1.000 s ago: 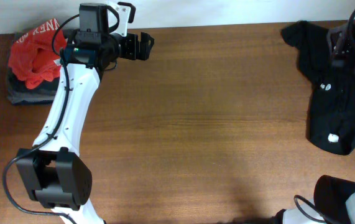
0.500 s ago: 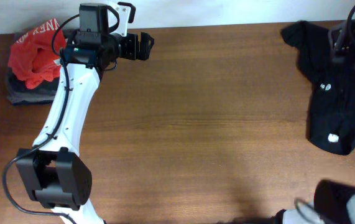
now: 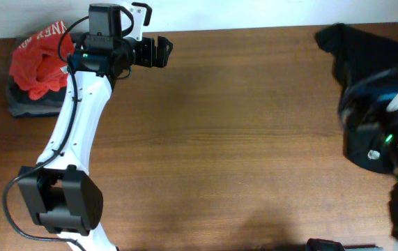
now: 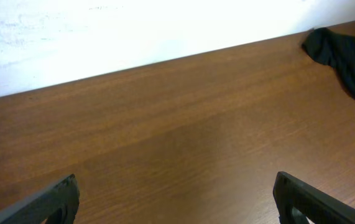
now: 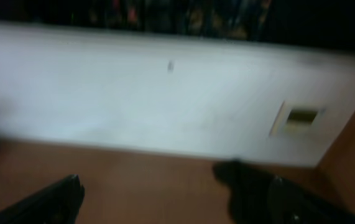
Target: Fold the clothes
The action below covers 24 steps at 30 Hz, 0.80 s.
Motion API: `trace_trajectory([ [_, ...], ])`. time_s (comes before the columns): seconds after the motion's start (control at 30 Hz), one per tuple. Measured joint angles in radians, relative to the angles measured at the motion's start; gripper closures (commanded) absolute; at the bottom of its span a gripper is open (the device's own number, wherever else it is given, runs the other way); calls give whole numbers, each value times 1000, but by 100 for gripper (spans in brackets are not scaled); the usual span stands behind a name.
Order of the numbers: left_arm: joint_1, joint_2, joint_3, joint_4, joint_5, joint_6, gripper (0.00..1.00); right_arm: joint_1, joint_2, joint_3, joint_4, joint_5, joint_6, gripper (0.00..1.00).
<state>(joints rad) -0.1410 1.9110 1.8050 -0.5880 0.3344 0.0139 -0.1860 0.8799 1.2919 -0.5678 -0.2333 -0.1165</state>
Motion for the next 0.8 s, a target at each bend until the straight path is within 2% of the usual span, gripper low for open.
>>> trace_trajectory([
  [0.3, 0, 0, 0, -1, 0, 0, 1, 6, -374, -763, 454, -36, 5, 1],
  [0.4, 0, 0, 0, 0, 0, 0, 1, 13, -484, -949, 588, -38, 13, 1],
  [0.53, 0, 0, -1, -1, 0, 0, 1, 54, -621, -1112, 631, -21, 27, 1],
  [0.8, 0, 0, -1, 0, 0, 0, 1, 78, -753, -1227, 637, 90, 116, 1],
])
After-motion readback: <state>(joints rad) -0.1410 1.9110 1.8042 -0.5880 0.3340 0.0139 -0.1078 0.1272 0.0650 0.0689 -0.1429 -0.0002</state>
